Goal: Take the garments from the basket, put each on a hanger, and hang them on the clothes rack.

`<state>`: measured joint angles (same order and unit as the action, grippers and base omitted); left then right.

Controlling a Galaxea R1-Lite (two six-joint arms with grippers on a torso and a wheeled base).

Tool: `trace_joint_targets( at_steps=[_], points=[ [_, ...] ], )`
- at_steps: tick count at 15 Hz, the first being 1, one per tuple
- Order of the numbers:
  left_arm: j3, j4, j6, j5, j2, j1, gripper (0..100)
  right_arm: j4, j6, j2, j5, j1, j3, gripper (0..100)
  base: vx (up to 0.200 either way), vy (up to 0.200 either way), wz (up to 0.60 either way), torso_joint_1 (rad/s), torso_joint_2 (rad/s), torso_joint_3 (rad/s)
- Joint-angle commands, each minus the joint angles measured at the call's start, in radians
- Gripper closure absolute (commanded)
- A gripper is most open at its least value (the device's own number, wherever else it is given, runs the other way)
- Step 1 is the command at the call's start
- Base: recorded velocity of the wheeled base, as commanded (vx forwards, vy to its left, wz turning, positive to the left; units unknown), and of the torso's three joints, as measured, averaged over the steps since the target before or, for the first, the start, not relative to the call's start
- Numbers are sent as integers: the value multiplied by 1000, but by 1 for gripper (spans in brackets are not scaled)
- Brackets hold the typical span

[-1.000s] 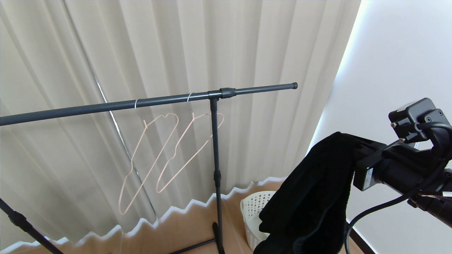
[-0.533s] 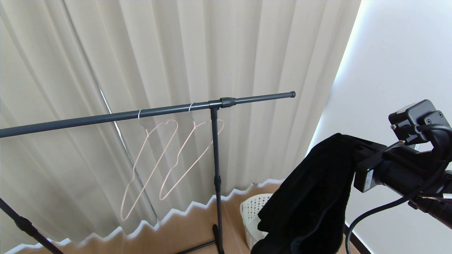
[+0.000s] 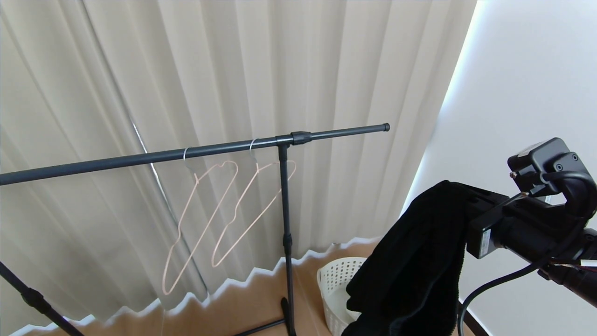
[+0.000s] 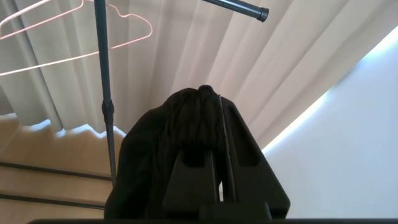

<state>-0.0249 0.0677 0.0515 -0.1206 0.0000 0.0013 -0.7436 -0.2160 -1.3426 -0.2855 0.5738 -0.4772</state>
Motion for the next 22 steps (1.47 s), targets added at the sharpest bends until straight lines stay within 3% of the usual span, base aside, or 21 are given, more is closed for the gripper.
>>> trace_joint_targets(
  at_steps=[1,5,8,14,22],
  points=[
    [0,0,-1,-1,0,0,0,0,0,5,2,-15,2,100,0,0,600,2,2,2],
    [0,0,-5,-1,0,0,0,0,-14,6,2,-28,2,100,0,0,600,8,1,1],
    [-1,0,-9,-1,0,0,0,0,-16,11,0,-28,3,100,0,0,0,0,0,0],
    [-1,0,-13,1,0,0,0,0,-16,13,0,-28,5,100,-200,0,0,2,2,2],
    [-1,0,-13,1,0,0,0,0,-16,13,2,-28,8,100,0,0,75,4,1,0]
  ],
)
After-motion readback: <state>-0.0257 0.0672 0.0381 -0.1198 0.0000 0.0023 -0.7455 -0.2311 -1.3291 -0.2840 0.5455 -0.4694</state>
